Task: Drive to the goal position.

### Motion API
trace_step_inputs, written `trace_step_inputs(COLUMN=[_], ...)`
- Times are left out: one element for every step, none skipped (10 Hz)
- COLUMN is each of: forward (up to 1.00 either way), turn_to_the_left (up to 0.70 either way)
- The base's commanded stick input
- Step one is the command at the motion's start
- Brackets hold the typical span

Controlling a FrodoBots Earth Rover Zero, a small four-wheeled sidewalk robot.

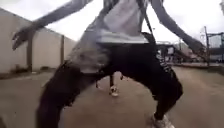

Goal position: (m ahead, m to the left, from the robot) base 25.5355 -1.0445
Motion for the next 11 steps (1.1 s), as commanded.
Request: trace_step_inputs(forward=[0.00, 0.00, 0.00, 0.00, 0.35, 1.00, 1.00, 1.00, 1.00, 1.00, 1.00], turn_to_the_left=[0.00, 0.00, 0.00, 0.00, 0.00, 0.00, 0.00, 0.00, 0.00, 0.00, 0.00])
